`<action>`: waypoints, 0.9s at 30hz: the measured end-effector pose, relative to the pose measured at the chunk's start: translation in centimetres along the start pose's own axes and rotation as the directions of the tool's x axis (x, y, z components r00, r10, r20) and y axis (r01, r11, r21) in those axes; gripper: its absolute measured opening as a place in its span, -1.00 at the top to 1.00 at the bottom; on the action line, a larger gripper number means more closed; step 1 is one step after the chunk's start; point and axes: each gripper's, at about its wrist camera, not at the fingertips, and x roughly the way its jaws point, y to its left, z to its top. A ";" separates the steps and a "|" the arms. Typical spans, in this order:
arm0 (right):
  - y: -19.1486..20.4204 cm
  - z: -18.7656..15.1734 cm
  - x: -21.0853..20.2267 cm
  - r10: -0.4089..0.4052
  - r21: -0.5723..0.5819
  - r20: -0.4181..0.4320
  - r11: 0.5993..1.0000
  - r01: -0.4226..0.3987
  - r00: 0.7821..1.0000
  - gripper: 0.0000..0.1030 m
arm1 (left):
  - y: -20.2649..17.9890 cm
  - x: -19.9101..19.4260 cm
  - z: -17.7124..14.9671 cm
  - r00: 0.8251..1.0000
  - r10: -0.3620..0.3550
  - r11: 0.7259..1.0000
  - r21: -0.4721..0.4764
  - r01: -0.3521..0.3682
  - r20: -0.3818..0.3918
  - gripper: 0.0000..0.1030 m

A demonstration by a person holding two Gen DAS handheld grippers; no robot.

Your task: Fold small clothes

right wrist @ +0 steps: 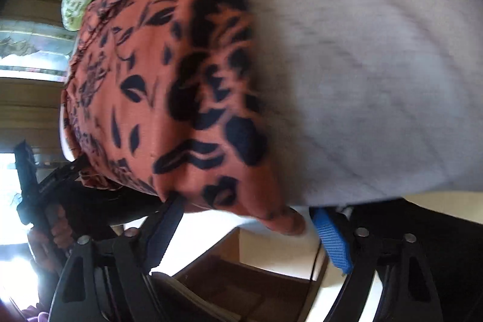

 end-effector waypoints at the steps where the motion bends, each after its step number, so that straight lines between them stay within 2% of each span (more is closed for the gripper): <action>1: 0.6 -0.1 -0.1 -0.005 -0.031 -0.005 1.000 0.005 1.000 -0.17 | 0.4 -0.1 0.2 1.000 -0.012 1.000 -0.002 0.012 -0.003 0.07; 2: 1.0 -0.3 -0.1 -0.023 -0.052 -0.007 0.998 0.022 1.000 0.04 | 0.9 -0.2 0.3 1.000 -0.025 1.000 -0.004 0.025 -0.007 0.25; 3: 1.3 -0.4 -0.2 -0.044 -0.070 -0.005 0.997 0.043 0.999 0.15 | 1.3 -0.4 0.4 0.999 -0.043 0.999 -0.007 0.043 -0.012 0.38; 4: 1.7 -0.6 -0.4 -0.054 -0.085 0.002 0.995 0.054 0.999 0.28 | 1.7 -0.6 0.4 0.999 -0.034 0.999 -0.009 0.034 -0.014 0.73; 5: 2.0 -0.7 -0.6 -0.054 -0.095 0.008 0.994 0.055 0.999 0.38 | 2.2 -1.0 0.5 0.999 -0.033 0.999 -0.011 0.032 -0.016 0.82; 7: 2.9 -1.0 -1.6 -0.004 -0.117 0.023 0.993 0.007 1.000 0.50 | 3.4 -1.9 0.3 1.000 -0.003 1.000 -0.022 0.003 -0.008 0.82; 9: 3.6 -1.2 -2.8 0.069 -0.161 0.043 0.985 -0.061 0.997 0.53 | 4.7 -3.1 -0.2 0.998 0.062 0.998 -0.019 -0.062 0.017 0.83; 11: 4.0 -1.2 -3.6 0.126 -0.186 0.044 0.976 -0.116 0.991 0.53 | 5.5 -4.1 -0.2 0.996 0.078 0.997 -0.024 -0.078 0.029 0.82; 12: 3.9 -1.0 -3.6 0.142 -0.189 0.041 0.973 -0.132 0.989 0.53 | 6.0 -4.2 0.0 0.997 0.072 0.997 -0.036 -0.071 0.025 0.76; 13: 3.7 -0.8 -3.5 0.150 -0.184 0.036 0.973 -0.141 0.988 0.53 | 6.5 -4.1 0.9 0.998 0.070 0.996 -0.052 -0.069 0.010 0.38; 14: 3.4 -0.7 -3.2 0.145 -0.176 0.030 0.975 -0.138 0.989 0.53 | 6.6 -3.8 1.3 0.997 0.075 0.995 -0.059 -0.075 0.002 -0.22; 15: 3.2 -0.4 -2.9 0.132 -0.165 0.025 0.978 -0.126 0.991 0.52 | 6.7 -3.5 1.8 0.996 0.088 0.994 -0.057 -0.088 0.004 -0.46; 16: 2.9 -0.2 -2.5 0.119 -0.148 0.023 0.982 -0.115 0.993 0.47 | 6.7 -3.2 2.2 0.994 0.109 0.993 -0.041 -0.109 0.008 -0.59; 18: 2.9 0.4 -2.0 0.116 -0.118 0.014 0.986 -0.113 0.993 0.46 | 6.1 -2.2 3.0 0.990 0.138 0.990 0.005 -0.138 -0.005 -0.59; 21: 2.9 0.5 -1.1 0.123 -0.091 0.002 0.988 -0.122 0.992 0.41 | 5.0 -0.6 4.2 0.992 0.121 0.992 0.034 -0.120 -0.030 -0.59; 22: 3.3 0.3 -0.9 0.120 -0.100 0.004 0.988 -0.119 0.993 0.39 | 5.0 -0.1 4.2 0.992 0.117 0.993 0.037 -0.115 -0.040 -0.55; 24: 3.7 -0.1 -1.0 0.107 -0.151 0.019 0.983 -0.103 0.994 0.39 | 5.3 0.5 4.2 0.996 0.077 0.997 0.027 -0.076 -0.049 -0.04; 25: 4.1 -0.3 -1.0 0.095 -0.179 0.021 0.980 -0.090 0.995 0.38 | 5.4 0.6 4.3 0.998 0.026 0.999 0.025 -0.024 -0.064 0.40; 26: 4.4 -0.6 -1.3 0.086 -0.199 0.023 0.977 -0.079 0.996 0.44 | 5.6 0.7 4.0 0.997 0.005 1.000 0.025 -0.003 -0.071 0.75; 27: 4.8 -0.7 -1.5 0.087 -0.218 0.022 0.973 -0.080 0.996 0.53 | 5.5 0.6 3.9 0.997 0.012 0.999 0.038 -0.010 -0.070 0.81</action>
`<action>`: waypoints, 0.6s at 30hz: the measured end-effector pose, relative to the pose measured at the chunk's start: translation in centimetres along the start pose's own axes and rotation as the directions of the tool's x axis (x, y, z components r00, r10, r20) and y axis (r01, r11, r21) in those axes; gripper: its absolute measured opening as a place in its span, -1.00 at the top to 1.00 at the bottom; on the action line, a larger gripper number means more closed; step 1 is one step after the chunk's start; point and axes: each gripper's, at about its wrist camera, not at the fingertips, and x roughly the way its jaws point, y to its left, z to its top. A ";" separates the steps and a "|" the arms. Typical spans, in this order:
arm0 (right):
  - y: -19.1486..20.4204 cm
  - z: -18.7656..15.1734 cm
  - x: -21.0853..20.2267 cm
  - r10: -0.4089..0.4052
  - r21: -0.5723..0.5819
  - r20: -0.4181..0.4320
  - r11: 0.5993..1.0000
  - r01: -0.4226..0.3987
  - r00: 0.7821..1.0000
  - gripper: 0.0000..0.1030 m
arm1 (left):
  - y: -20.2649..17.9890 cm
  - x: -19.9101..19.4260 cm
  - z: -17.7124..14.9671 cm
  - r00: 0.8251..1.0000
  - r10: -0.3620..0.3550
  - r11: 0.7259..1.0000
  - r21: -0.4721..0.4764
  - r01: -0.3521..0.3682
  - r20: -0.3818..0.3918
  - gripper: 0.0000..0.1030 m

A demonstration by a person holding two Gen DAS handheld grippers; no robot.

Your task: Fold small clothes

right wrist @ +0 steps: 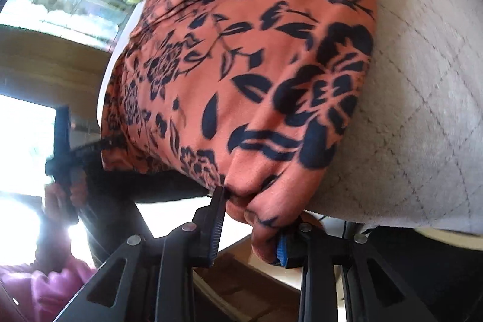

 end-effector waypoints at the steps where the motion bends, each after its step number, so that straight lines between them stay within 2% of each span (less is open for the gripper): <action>1: 0.3 0.0 -0.2 0.010 -0.010 0.004 1.000 -0.010 1.000 0.72 | 0.1 -0.2 -0.3 1.000 0.012 1.000 0.018 -0.012 0.006 0.83; 3: 1.1 0.3 -1.3 0.072 -0.028 0.036 0.997 -0.071 0.997 0.80 | 0.2 -0.9 -0.3 1.000 -0.007 0.999 0.043 0.006 0.008 0.87; 6: 1.8 1.3 -3.8 0.166 -0.047 0.123 0.986 -0.161 0.978 0.84 | 0.5 -2.8 1.3 0.992 -0.127 0.992 0.028 0.127 0.009 0.88; 7: 1.9 1.8 -4.5 0.196 -0.043 0.152 0.981 -0.192 0.969 0.84 | 0.7 -3.7 2.1 0.987 -0.162 0.987 0.022 0.161 0.021 0.88; 10: 1.3 4.5 -7.6 0.269 -0.024 0.283 0.962 -0.273 0.921 0.84 | 1.9 -6.9 5.4 0.961 -0.262 0.965 0.010 0.262 0.091 0.88; 13: -0.3 8.0 -10.2 0.295 0.021 0.421 0.942 -0.334 0.858 0.84 | 2.4 -9.8 9.8 0.939 -0.302 0.952 0.003 0.305 0.164 0.88; 14: -1.5 10.0 -11.4 0.286 0.043 0.495 0.935 -0.352 0.821 0.84 | 2.2 -10.5 11.9 0.931 -0.315 0.947 -0.003 0.321 0.182 0.88; 16: -3.4 13.1 -12.6 0.263 0.089 0.585 0.919 -0.383 0.767 0.84 | 1.7 -10.6 15.9 0.919 -0.330 0.940 -0.014 0.341 0.214 0.87; 17: -5.2 15.5 -12.8 0.256 0.137 0.636 0.891 -0.433 0.728 0.84 | 1.7 -10.9 17.9 0.914 -0.328 0.938 -0.029 0.345 0.238 0.87; 18: -6.6 17.3 -12.7 0.250 0.170 0.669 0.865 -0.471 0.700 0.81 | 1.8 -10.5 20.2 0.910 -0.323 0.936 -0.053 0.348 0.260 0.82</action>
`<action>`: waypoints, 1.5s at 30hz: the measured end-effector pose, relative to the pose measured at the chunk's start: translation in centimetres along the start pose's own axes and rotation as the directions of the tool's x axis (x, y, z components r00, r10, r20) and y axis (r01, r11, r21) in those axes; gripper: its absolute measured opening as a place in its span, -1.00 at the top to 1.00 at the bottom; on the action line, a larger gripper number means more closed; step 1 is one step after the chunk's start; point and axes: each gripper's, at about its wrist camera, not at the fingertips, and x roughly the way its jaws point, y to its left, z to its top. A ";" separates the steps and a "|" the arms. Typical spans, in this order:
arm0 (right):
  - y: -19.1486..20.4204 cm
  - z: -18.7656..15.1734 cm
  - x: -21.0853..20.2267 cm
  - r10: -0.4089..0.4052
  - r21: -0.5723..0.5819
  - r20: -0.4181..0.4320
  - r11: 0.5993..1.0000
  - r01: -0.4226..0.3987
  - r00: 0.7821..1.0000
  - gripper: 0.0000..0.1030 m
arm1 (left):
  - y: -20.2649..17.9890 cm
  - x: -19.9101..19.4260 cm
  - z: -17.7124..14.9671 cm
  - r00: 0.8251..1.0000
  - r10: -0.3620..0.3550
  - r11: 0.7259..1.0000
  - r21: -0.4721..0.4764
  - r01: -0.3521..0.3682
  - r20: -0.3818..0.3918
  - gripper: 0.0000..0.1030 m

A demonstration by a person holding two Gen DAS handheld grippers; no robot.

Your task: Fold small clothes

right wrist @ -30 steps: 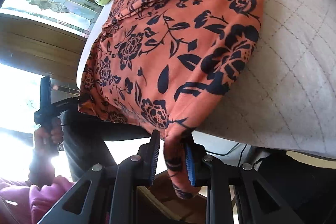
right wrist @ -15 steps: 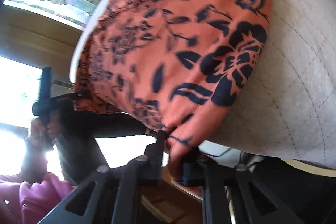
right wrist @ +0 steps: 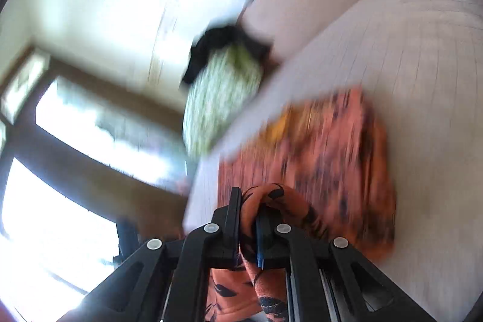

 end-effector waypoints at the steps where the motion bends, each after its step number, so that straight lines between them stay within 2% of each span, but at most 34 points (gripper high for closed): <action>1: -0.9 1.6 0.4 -0.009 0.038 0.031 0.999 0.008 0.999 0.74 | 0.3 0.6 2.3 1.000 0.006 1.000 -0.023 -0.006 0.017 0.53; 2: -2.4 3.2 1.2 -0.040 0.091 0.073 0.995 0.033 0.997 0.48 | 0.7 1.6 3.9 0.999 0.030 0.998 -0.050 -0.028 0.030 0.07; 3: -4.2 4.0 1.8 -0.090 0.166 0.111 0.984 0.071 0.990 0.23 | 1.3 3.0 4.8 0.996 0.076 0.993 -0.094 -0.072 0.045 -0.10; 4: -5.4 4.5 1.8 -0.128 0.219 0.128 0.971 0.097 0.983 -0.66 | 2.4 4.0 5.2 0.987 0.143 0.977 -0.167 -0.130 0.069 -0.17; 5: -6.9 4.3 1.8 -0.171 0.268 0.154 0.955 0.125 0.973 -0.99 | 3.0 4.6 5.0 0.984 0.158 0.968 -0.208 -0.136 0.089 -0.17; 7: -8.4 4.0 1.8 -0.220 0.302 0.144 0.938 0.169 0.965 -0.98 | 3.9 4.6 3.6 0.980 0.100 0.968 -0.244 -0.057 0.169 -0.17; 8: -8.4 4.0 1.8 -0.221 0.294 0.130 0.940 0.175 0.967 -0.96 | 4.1 4.2 2.4 0.969 0.076 0.969 -0.245 -0.017 0.235 -0.17; 9: -7.7 4.1 1.8 -0.209 0.249 0.124 0.953 0.173 0.970 -0.96 | 4.1 3.8 1.0 0.951 0.074 0.969 -0.247 0.002 0.300 -0.17; 11: -5.2 4.2 2.2 -0.229 0.100 0.127 0.971 0.217 0.965 -0.91 | 3.7 4.3 -1.2 0.932 0.080 0.968 -0.252 0.012 0.352 -0.32; 12: -3.4 3.8 2.8 -0.247 -0.004 0.141 0.968 0.250 0.959 -0.89 | 3.3 4.6 -2.2 0.933 0.077 0.969 -0.245 0.013 0.353 -0.32; 14: -1.1 3.0 4.4 -0.250 -0.123 0.145 0.956 0.268 0.957 -0.81 | 2.0 5.7 -3.8 0.933 0.069 0.979 -0.202 0.003 0.352 -0.32; 16: 0.3 1.7 5.9 -0.248 -0.225 0.112 0.937 0.268 0.962 -0.70 | 0.1 5.6 -4.3 0.925 0.101 0.990 -0.126 -0.058 0.366 -0.32; 18: 2.0 -0.4 8.1 -0.279 -0.346 0.064 0.894 0.284 0.958 -0.58 | -2.0 6.6 -4.7 0.914 0.115 0.993 -0.037 -0.109 0.389 -0.33; 19: 2.5 -1.6 8.7 -0.298 -0.397 0.043 0.871 0.290 0.954 -0.47 | -2.9 7.3 -5.0 0.910 0.136 0.987 0.022 -0.157 0.392 -0.40; 21: 3.7 -3.4 11.9 -0.337 -0.477 -0.026 0.831 0.285 0.941 -0.13 | -3.6 9.0 -5.3 0.890 0.245 0.956 0.059 -0.288 0.385 -0.48; 22: 3.8 -4.2 12.7 -0.350 -0.498 -0.049 0.821 0.281 0.935 0.09 | -3.7 10.2 -5.1 0.877 0.318 0.929 0.067 -0.364 0.359 -0.48; 23: 4.3 -4.9 14.4 -0.372 -0.521 -0.069 0.805 0.284 0.926 0.17 | -3.5 11.3 -4.9 0.867 0.378 0.904 0.074 -0.421 0.324 -0.48; 24: 4.6 -5.6 15.9 -0.398 -0.537 -0.077 0.789 0.298 0.914 0.17 | -3.0 11.8 -4.7 0.868 0.397 0.898 0.069 -0.434 0.300 -0.48; 25: 4.8 -6.0 17.6 -0.430 -0.545 -0.087 0.776 0.318 0.899 0.17 | -2.2 12.2 -4.6 0.876 0.398 0.903 0.052 -0.427 0.273 -0.49; 26: 4.5 -6.2 19.5 -0.481 -0.541 -0.104 0.762 0.356 0.871 0.17 | -1.4 12.4 -4.4 0.888 0.384 0.914 0.036 -0.405 0.253 -0.57; 27: 3.8 -6.2 21.7 -0.546 -0.528 -0.124 0.744 0.410 0.829 0.17 | -0.9 12.2 -4.4 0.892 0.371 0.920 0.028 -0.391 0.258 -0.58; 29: 2.8 -6.2 25.3 -0.638 -0.542 -0.140 0.690 0.480 0.757 0.14 | -0.3 11.8 -4.3 0.888 0.368 0.921 0.024 -0.389 0.276 -0.59; 31: 4.3 -6.0 27.0 -0.676 -0.594 -0.070 0.619 0.513 0.734 0.11 | 0.1 11.6 -4.3 0.895 0.353 0.927 0.023 -0.373 0.274 -0.59; 32: 5.7 -5.8 27.8 -0.678 -0.619 -0.042 0.595 0.514 0.734 0.11 | 0.2 11.3 -4.4 0.897 0.344 0.931 0.018 -0.363 0.277 -0.59; 34: 7.8 -5.5 28.7 -0.613 -0.631 -0.046 0.630 0.452 0.789 0.11 | 0.1 10.8 -4.4 0.894 0.335 0.934 0.017 -0.356 0.297 -0.59; 35: 9.0 -5.7 29.7 -0.570 -0.640 -0.074 0.657 0.399 0.819 0.11 | 0.1 10.4 -4.5 0.891 0.333 0.935 0.012 -0.354 0.308 -0.59; 36: 9.7 -6.0 30.8 -0.550 -0.647 -0.111 0.672 0.360 0.828 0.11 | 0.2 10.0 -4.4 0.891 0.326 0.939 0.002 -0.345 0.317 -0.59; 38: 10.3 -6.9 33.6 -0.512 -0.650 -0.233 0.714 0.259 0.827 0.11 | 0.4 9.4 -4.7 0.888 0.323 0.942 -0.021 -0.335 0.326 -0.59; 39: 10.2 -7.6 35.7 -0.517 -0.652 -0.285 0.721 0.232 0.807 0.11 | 0.6 9.2 -4.7 0.888 0.323 0.943 -0.035 -0.330 0.327 -0.59; 41: 9.3 -8.0 39.7 -0.567 -0.651 -0.316 0.713 0.261 0.760 0.11 | 0.6 9.9 -4.2 0.893 0.326 0.943 -0.042 -0.329 0.310 -0.59; 42: 8.7 -7.8 41.2 -0.584 -0.646 -0.311 0.709 0.284 0.750 0.09 | 0.8 10.2 -4.2 0.898 0.327 0.943 -0.041 -0.330 0.295 -0.59; 43: 8.7 -7.5 41.9 -0.579 -0.640 -0.293 0.710 0.293 0.761 0.09 | 0.8 10.5 -4.1 0.901 0.331 0.942 -0.036 -0.335 0.281 -0.59; 44: 9.0 -6.6 42.6 -0.561 -0.615 -0.270 0.726 0.308 0.782 0.09 | 0.9 10.8 -4.1 0.902 0.337 0.939 -0.031 -0.342 0.269 -0.59; 45: 9.1 -6.1 42.8 -0.554 -0.583 -0.267 0.744 0.326 0.788 0.10 | 0.9 11.0 -4.1 0.902 0.342 0.937 -0.022 -0.349 0.262 -0.58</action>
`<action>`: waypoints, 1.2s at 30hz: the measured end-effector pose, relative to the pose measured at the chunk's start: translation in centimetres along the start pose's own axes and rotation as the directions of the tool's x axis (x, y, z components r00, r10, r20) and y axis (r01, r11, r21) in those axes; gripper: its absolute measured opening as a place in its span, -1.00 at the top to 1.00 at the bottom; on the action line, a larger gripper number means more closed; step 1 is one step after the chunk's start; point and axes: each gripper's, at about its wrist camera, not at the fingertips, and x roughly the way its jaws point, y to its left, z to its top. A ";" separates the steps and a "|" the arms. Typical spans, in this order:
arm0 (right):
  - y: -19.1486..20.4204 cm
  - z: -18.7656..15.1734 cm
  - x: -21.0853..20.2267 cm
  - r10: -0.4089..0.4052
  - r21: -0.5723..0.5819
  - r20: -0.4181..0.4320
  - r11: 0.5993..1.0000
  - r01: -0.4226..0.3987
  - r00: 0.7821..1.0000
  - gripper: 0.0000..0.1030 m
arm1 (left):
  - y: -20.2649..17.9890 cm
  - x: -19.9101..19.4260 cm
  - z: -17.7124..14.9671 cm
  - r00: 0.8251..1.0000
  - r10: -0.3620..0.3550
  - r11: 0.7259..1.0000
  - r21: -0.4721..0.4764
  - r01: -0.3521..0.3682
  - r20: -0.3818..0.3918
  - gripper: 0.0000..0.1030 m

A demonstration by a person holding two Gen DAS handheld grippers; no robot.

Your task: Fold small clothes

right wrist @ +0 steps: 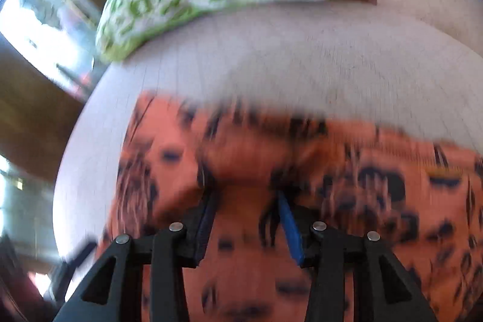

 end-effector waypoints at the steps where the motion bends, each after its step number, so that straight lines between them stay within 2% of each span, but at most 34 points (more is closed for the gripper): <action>1: -0.2 0.5 -0.3 0.011 0.042 0.012 0.999 -0.011 1.000 0.10 | -0.2 0.0 0.0 1.000 0.002 1.000 0.009 -0.002 0.004 -0.59; 3: -0.4 0.8 -1.5 0.023 0.064 0.063 0.998 -0.027 0.998 0.10 | -0.4 -0.2 0.1 1.000 -0.002 1.000 0.020 0.002 0.009 -0.59; 6: -0.9 0.2 -4.5 -0.029 0.051 0.141 0.998 0.022 0.990 0.10 | -0.4 -0.3 0.2 1.000 -0.013 1.000 -0.003 0.013 0.016 -0.58; 9: -3.2 -2.4 -8.8 -0.060 0.112 0.181 0.993 0.040 0.982 0.10 | -0.8 -1.0 0.0 0.999 -0.009 1.000 0.017 0.009 0.039 -0.58; 13: -7.1 -7.2 -14.1 -0.132 0.140 0.185 0.984 0.107 0.974 0.10 | -1.5 -0.4 -0.4 1.000 0.012 0.998 0.063 -0.013 0.009 -0.58; 16: -10.7 -11.4 -17.1 -0.187 0.178 0.164 0.971 0.157 0.969 0.10 | -1.3 0.0 -0.7 1.000 0.019 0.998 0.055 -0.018 -0.014 -0.59; 19: -14.0 -15.5 -17.9 -0.228 0.245 0.094 0.949 0.200 0.969 0.09 | -1.6 -0.2 -0.9 0.999 0.043 0.997 0.069 -0.042 0.000 -0.58; 20: -15.3 -17.4 -17.3 -0.248 0.261 0.041 0.938 0.230 0.968 0.08 | -1.8 -0.2 -1.0 0.999 0.048 0.996 0.073 -0.048 0.002 -0.58; 21: -16.0 -18.8 -17.0 -0.236 0.257 0.040 0.941 0.218 0.971 0.07 | -1.9 -0.3 -1.1 0.999 0.053 0.995 0.079 -0.053 0.006 -0.58; 22: -16.0 -19.6 -17.5 -0.223 0.231 0.093 0.953 0.197 0.970 0.08 | -2.0 -0.4 -1.2 0.998 0.056 0.995 0.084 -0.057 0.010 -0.58; 23: -15.6 -20.5 -18.1 -0.233 0.183 0.127 0.961 0.209 0.964 0.08 | -2.2 -0.6 -1.2 0.998 0.062 0.994 0.090 -0.063 0.018 -0.58; 27: -15.3 -20.9 -18.8 -0.252 0.185 0.103 0.955 0.230 0.962 0.08 | -1.8 -1.1 -1.2 0.996 0.076 0.992 0.093 -0.080 0.043 -0.58; 30: -15.5 -20.4 -19.6 -0.258 0.195 0.071 0.951 0.240 0.964 0.09 | -0.7 -1.6 -1.0 0.994 0.082 0.995 0.054 -0.086 0.069 -0.58; 32: -15.6 -19.9 -21.0 -0.265 0.206 0.118 0.949 0.237 0.957 0.09 | 0.1 -2.0 -0.8 0.993 0.086 0.996 0.021 -0.088 0.084 -0.58; 35: -16.7 -19.9 -22.7 -0.290 0.244 0.216 0.941 0.236 0.932 0.08 | 0.9 -2.2 -0.8 0.988 0.119 0.993 -0.003 -0.119 0.100 -0.58; 36: -17.4 -19.9 -22.9 -0.298 0.265 0.223 0.935 0.237 0.928 0.07 | 0.9 -1.9 -0.9 0.988 0.126 0.992 -0.001 -0.127 0.092 -0.58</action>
